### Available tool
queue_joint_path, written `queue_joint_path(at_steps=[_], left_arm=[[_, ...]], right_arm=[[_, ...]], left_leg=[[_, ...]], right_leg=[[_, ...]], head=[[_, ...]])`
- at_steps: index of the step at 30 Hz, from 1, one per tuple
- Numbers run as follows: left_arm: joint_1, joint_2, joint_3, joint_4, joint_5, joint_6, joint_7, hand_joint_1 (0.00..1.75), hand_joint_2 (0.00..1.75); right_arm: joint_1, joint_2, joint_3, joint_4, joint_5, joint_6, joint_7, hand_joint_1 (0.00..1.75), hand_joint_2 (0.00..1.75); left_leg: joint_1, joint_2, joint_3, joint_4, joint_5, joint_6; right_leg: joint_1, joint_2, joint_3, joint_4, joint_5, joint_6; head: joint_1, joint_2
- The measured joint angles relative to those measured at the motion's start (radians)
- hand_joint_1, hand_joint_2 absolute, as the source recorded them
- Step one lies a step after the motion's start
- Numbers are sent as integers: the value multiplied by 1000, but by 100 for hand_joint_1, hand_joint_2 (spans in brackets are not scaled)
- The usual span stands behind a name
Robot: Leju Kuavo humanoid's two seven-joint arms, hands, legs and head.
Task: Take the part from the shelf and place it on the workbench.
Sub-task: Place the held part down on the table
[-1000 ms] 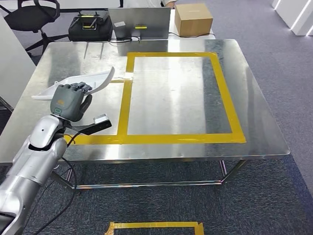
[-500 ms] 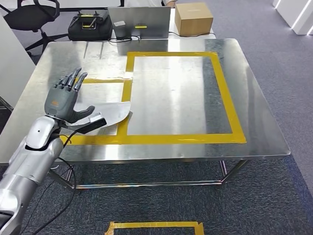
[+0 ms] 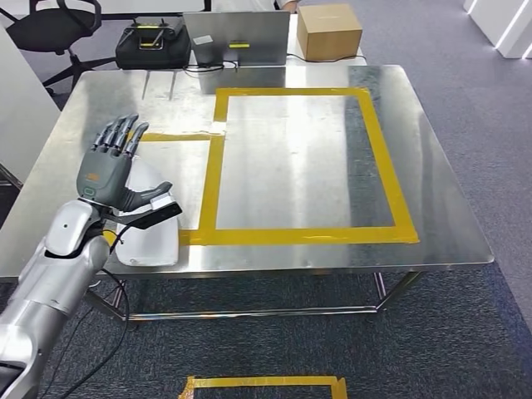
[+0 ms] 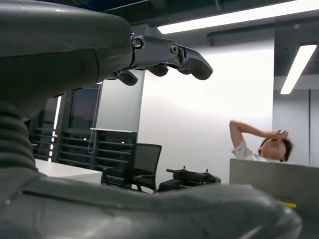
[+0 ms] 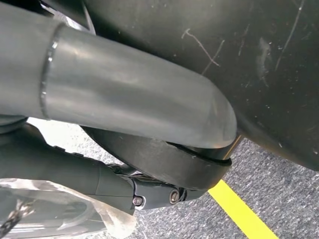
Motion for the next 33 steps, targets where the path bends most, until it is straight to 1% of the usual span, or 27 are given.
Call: queue_joint_path(at_steps=[4, 6, 7, 8, 9, 10, 11, 12, 13, 14, 15, 17, 18, 19, 20, 22, 23, 24, 25, 26, 27, 28, 29, 30, 31, 32, 33], left_arm=[[97, -1, 6, -164, 66, 20, -22, 0, 0], [161, -3, 11, -263, 120, 38, -45, 0, 0], [200, -5, 13, -326, 150, 49, -60, 0, 0], [238, -8, 16, -387, 174, 60, -73, 0, 0], [274, -10, 17, -446, 190, 68, -85, 0, 0], [309, -12, 17, -501, 200, 76, -93, 0, 0], [340, -13, 17, -544, 206, 80, -99, 0, 0], [369, -13, 17, -584, 216, 83, -108, 0, 0], [397, -13, 17, -620, 233, 85, -120, 0, 0], [423, -13, 17, -653, 256, 87, -135, 0, 0], [448, -13, 17, -687, 282, 88, -151, 0, 0], [490, -14, 17, -750, 325, 92, -177, 0, 0], [507, -13, 18, -776, 336, 93, -184, 0, 0], [521, -13, 18, -799, 344, 94, -189, 0, 0], [532, -13, 19, -820, 353, 95, -194, 0, 0], [555, -13, 23, -856, 387, 96, -215, 0, 0], [568, -13, 27, -873, 412, 96, -231, 0, 0], [585, -14, 31, -891, 440, 98, -248, 0, 0], [603, -14, 36, -911, 468, 100, -267, 0, 0], [623, -15, 41, -930, 496, 102, -286, 0, 0], [643, -17, 47, -947, 521, 106, -305, 0, 0], [663, -18, 51, -963, 542, 110, -322, 0, 0], [683, -21, 56, -978, 561, 114, -336, 0, 0], [701, -25, 59, -992, 579, 119, -349, 0, 0], [718, -30, 62, -1005, 597, 123, -362, 0, 0], [733, -35, 65, -1018, 615, 128, -373, 0, 0], [745, -41, 68, -1029, 630, 133, -384, 0, 0]], right_arm=[[1, 0, -1, 0, 0, -8, 7, 0, 0], [2, 0, -1, 0, -3, -14, 7, 0, 0], [4, 0, -2, 0, -5, -19, 7, 0, 0], [5, 1, -4, 0, -8, -22, 7, 0, 0], [6, 1, -6, 0, -9, -26, 7, 0, 0], [6, 1, -7, 0, -11, -28, 7, 0, 0], [7, 1, -9, 0, -11, -29, 7, 0, 0], [7, 0, -11, 0, -12, -31, 7, 0, 0], [6, 0, -12, 0, -13, -32, 7, 0, 0], [6, 0, -15, 0, -14, -33, 7, 0, 0], [6, 0, -17, 0, -14, -35, 7, 0, 0], [6, 0, -24, 0, -15, -37, 7, 0, 0], [7, 1, -26, 0, -15, -38, 7, 0, 0], [8, 2, -28, 0, -15, -38, 7, 0, 0], [8, 2, -28, 0, -15, -39, 6, 0, 0], [9, 3, -30, 0, -17, -41, 3, 0, 0], [9, 4, -31, 0, -17, -43, 1, 0, 0], [10, 4, -33, 0, -19, -46, -2, 0, 0], [11, 5, -34, 0, -21, -49, -5, 0, 0], [11, 5, -35, 0, -23, -52, -7, 0, 0], [11, 6, -37, 0, -25, -55, -9, 0, 0], [12, 6, -40, 0, -27, -59, -11, 0, 0], [12, 7, -43, 0, -29, -62, -12, 0, 0], [12, 7, -48, 0, -32, -65, -13, 0, 0], [13, 8, -51, 0, -35, -68, -13, 0, 0], [13, 9, -54, 0, -38, -70, -13, 0, 0], [13, 12, -57, 0, -42, -72, -13, 0, 0]], left_leg=[[-4, 0, 0, 2, -3, 4], [-7, 2, 1, 3, -2, 9], [-5, 6, 4, -4, 2, 15], [-3, 10, 8, -12, 8, 20], [1, 15, 12, -21, 14, 26], [5, 20, 15, -29, 18, 31], [5, 24, 15, -31, 20, 32], [6, 28, 14, -31, 20, 33], [8, 33, 14, -30, 20, 32], [10, 38, 14, -29, 19, 31], [13, 41, 14, -28, 18, 29], [22, 43, 13, -21, 14, 17], [24, 42, 11, -15, 11, 8], [23, 41, 8, -10, 10, -1], [22, 39, 4, -5, 12, -10], [20, 39, -3, -1, 18, -25], [21, 38, -6, 3, 14, -29], [22, 38, -12, 17, -3, -32], [22, 37, -23, 51, -34, -33], [21, 35, -40, 101, -74, -32], [18, 34, -61, 164, -115, -30], [15, 34, -77, 221, -146, -27], [12, 33, -82, 254, -159, -22], [8, 32, -71, 256, -155, -14], [2, 32, -45, 225, -133, -4], [-5, 31, -5, 165, -105, 10], [-12, 30, 38, 95, -89, 27]], right_leg=[[-4, 1, 0, 0, -1, 3], [-8, 4, 1, -2, 2, 9], [-8, 4, 1, -3, 0, 13], [-7, -5, -3, 0, -6, 18], [-6, -18, -12, 17, -21, 22], [-6, -34, -30, 54, -47, 27], [-6, -48, -55, 108, -76, 31], [-9, -53, -83, 172, -103, 35], [-12, -56, -106, 225, -117, 40], [-15, -57, -118, 251, -114, 45], [-18, -59, -112, 241, -92, 49], [-26, -65, -56, 130, -27, 62], [-27, -68, -25, 75, -6, 66], [-27, -68, -4, 38, 3, 67], [-25, -67, 3, 24, -2, 63], [-25, -60, -3, 23, -4, 44], [-25, -58, -6, 22, -3, 34], [-25, -57, -11, 23, 1, 23], [-24, -57, -16, 21, 6, 12], [-22, -57, -22, 21, 11, 2], [-18, -56, -30, 21, 17, -6], [-13, -56, -39, 21, 23, -12], [-7, -56, -48, 21, 30, -18], [-1, -56, -58, 21, 38, -22], [5, -56, -68, 21, 46, -24], [11, -55, -78, 21, 55, -25], [14, -55, -87, 21, 64, -25]], head=[[0, 0], [0, 0], [0, 0], [0, 0], [2, 0], [4, 0], [6, 0], [7, 0], [8, 0], [7, 0], [7, 0], [7, 0], [10, 0], [13, 0], [14, 0], [13, 0], [11, 0], [10, 0], [8, 0], [7, 0], [5, 0], [5, 0], [5, 0], [5, 0], [5, 0], [6, 0], [6, 0]])
